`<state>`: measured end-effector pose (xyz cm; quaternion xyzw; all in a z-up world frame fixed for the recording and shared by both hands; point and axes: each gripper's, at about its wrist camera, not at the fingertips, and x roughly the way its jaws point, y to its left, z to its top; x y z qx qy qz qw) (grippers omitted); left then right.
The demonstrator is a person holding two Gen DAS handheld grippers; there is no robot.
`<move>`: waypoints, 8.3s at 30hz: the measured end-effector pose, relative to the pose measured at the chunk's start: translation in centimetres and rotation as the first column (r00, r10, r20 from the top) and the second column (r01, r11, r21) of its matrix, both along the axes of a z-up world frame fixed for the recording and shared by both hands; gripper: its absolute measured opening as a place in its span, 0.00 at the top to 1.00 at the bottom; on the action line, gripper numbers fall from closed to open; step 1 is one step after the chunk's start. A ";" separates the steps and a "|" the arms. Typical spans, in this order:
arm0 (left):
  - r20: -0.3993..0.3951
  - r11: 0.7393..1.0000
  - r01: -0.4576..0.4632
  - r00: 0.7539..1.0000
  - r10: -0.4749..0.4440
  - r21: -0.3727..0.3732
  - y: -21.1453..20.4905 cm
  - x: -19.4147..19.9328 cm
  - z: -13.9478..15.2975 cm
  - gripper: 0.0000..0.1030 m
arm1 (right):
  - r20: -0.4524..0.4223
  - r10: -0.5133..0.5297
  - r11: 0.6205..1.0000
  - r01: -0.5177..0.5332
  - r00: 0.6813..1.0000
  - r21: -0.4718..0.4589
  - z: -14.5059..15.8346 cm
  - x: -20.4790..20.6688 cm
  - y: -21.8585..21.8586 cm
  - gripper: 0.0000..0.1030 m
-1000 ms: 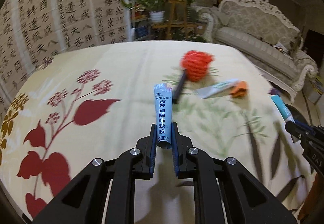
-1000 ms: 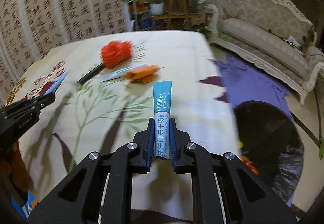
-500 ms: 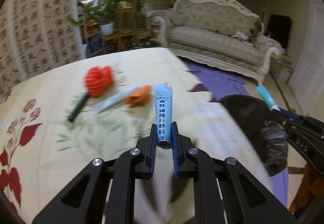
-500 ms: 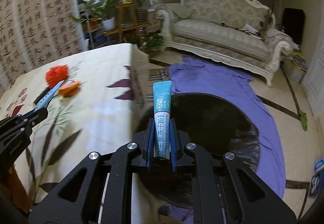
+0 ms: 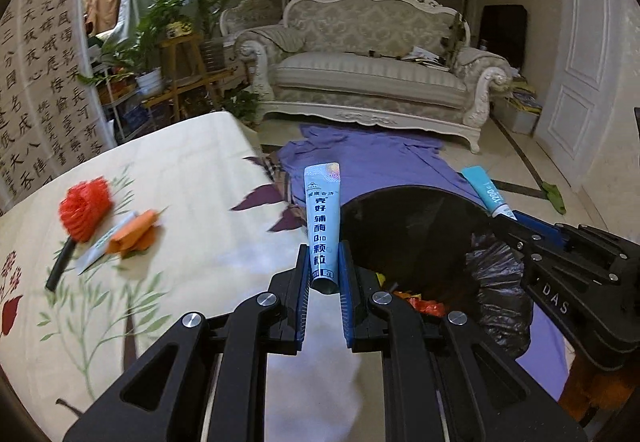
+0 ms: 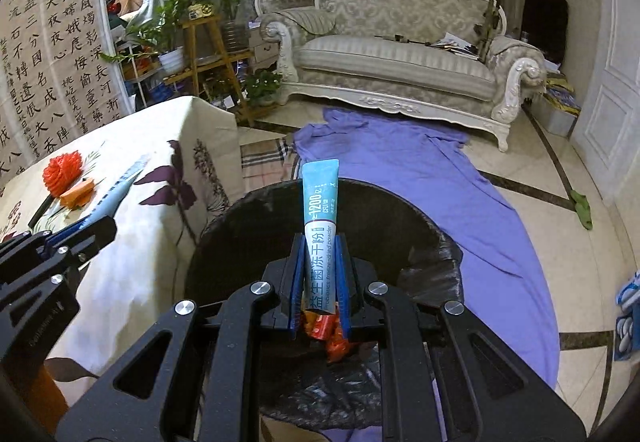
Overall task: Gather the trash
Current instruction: 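Carry the blue tube and teal tube over the black bin, then open both grippers to drop the two tubes into the bin, then move both open grippers back over the table, then lower the right gripper onto the orange cloth and close it, then grasp the black foam tube upright with the left gripper, then carry the orange cloth and black tube over the bin, then open both grippers to drop the cloth and tube into the bin, then move both open grippers back over the table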
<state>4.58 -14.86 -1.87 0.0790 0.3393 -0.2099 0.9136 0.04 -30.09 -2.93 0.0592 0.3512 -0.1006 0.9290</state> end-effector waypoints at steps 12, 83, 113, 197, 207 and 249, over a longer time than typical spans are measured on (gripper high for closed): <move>-0.044 0.999 0.027 0.999 -0.026 0.024 -3.0 0.7 -1.2 0.52 | -0.018 -0.057 0.997 0.058 0.998 0.049 -1.5 0.5 -2.8 0.74; -0.165 0.851 -0.524 0.837 0.521 0.030 26.1 4.0 -2.3 0.33 | -0.149 0.314 0.949 -0.306 0.938 0.075 -1.0 12.0 21.8 0.42; -0.164 0.857 -0.514 0.842 0.513 0.039 26.1 4.6 -2.4 0.32 | -0.149 0.286 0.958 -0.277 0.947 0.080 -1.0 13.4 20.5 0.50; -0.048 0.949 -0.307 0.951 0.304 -0.072 18.5 -0.1 1.6 0.86 | -0.069 0.372 0.928 -0.373 0.926 -0.005 1.3 3.4 17.3 0.67; -0.017 0.983 -0.159 0.987 0.159 -0.086 11.1 -1.2 2.1 0.86 | -0.043 0.192 0.980 -0.194 0.980 -0.047 1.9 0.5 9.7 0.67; -0.001 0.997 -0.061 0.998 0.062 0.039 0.1 0.5 -0.3 0.35 | -0.073 -0.028 1.000 0.027 0.997 -0.014 -1.8 1.7 -1.5 0.48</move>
